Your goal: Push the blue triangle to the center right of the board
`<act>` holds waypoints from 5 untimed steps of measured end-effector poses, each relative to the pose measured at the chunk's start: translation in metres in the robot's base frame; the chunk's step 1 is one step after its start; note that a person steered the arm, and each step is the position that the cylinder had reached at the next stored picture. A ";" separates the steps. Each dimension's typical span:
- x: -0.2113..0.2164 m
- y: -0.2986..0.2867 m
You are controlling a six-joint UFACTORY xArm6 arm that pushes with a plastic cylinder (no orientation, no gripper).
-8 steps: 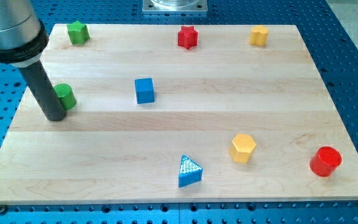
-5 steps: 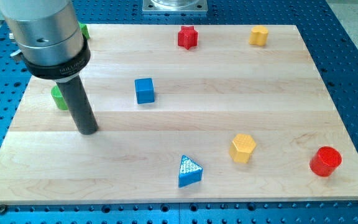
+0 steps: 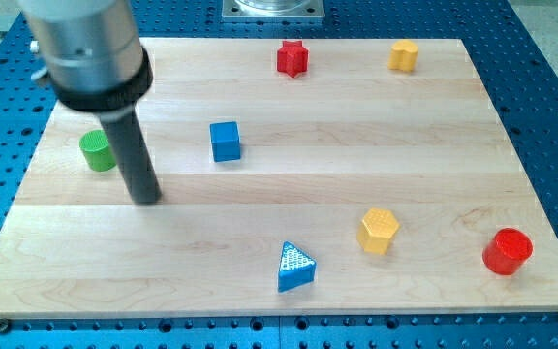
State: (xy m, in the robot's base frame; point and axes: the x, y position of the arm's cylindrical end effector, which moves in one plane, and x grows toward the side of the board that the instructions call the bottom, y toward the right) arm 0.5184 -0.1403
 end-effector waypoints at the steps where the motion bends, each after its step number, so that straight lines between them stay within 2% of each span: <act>1: 0.030 0.019; 3: 0.029 0.021; 4: -0.020 0.044; 5: -0.053 0.099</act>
State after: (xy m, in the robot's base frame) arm 0.4650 -0.0409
